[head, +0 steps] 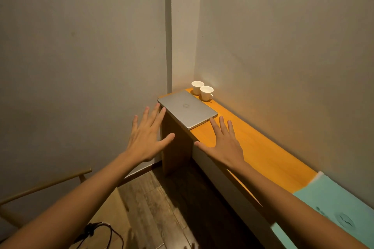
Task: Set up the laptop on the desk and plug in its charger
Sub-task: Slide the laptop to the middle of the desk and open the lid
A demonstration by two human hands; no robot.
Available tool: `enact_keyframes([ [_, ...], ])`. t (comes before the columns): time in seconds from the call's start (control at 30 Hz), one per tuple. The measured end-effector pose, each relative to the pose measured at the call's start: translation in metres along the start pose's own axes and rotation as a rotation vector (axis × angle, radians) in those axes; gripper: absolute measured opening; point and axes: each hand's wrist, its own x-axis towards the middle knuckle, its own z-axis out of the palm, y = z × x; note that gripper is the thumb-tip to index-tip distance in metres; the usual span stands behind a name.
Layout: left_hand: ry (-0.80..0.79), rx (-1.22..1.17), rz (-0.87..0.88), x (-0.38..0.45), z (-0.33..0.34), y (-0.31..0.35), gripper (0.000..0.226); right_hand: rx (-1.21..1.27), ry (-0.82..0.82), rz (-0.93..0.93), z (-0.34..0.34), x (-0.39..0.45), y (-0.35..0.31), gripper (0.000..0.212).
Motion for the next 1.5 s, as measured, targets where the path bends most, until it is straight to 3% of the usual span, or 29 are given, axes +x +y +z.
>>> enact_keyframes([
  [0.33, -0.133, -0.171, -0.068, 0.148, 0.072, -0.071, 0.095, 0.255, -0.107, 0.266, 0.061, 0.150, -0.003, 0.106],
  [0.5, -0.230, -0.278, -0.077, 0.193, 0.101, -0.086, 0.090, 0.372, -0.139, 0.344, 0.085, 0.197, 0.009, 0.107],
  [0.8, -0.372, -0.485, -0.181, 0.279, 0.147, -0.101, 0.085, 0.721, -0.106, 0.652, 0.120, 0.255, 0.042, 0.111],
  [0.97, -0.425, -0.569, -0.303, 0.326, 0.168, -0.106, 0.081, 0.959, -0.051, 0.830, 0.136, 0.273, 0.054, 0.109],
  [1.23, -0.409, -0.553, -0.392, 0.368, 0.192, -0.124, 0.063, 1.067, 0.048, 0.946, 0.153, 0.271, 0.051, 0.091],
  [1.5, -0.493, -0.471, -0.325, 0.399, 0.205, -0.157, 0.036, 1.050, 0.098, 1.146, 0.156, 0.269, 0.037, 0.078],
])
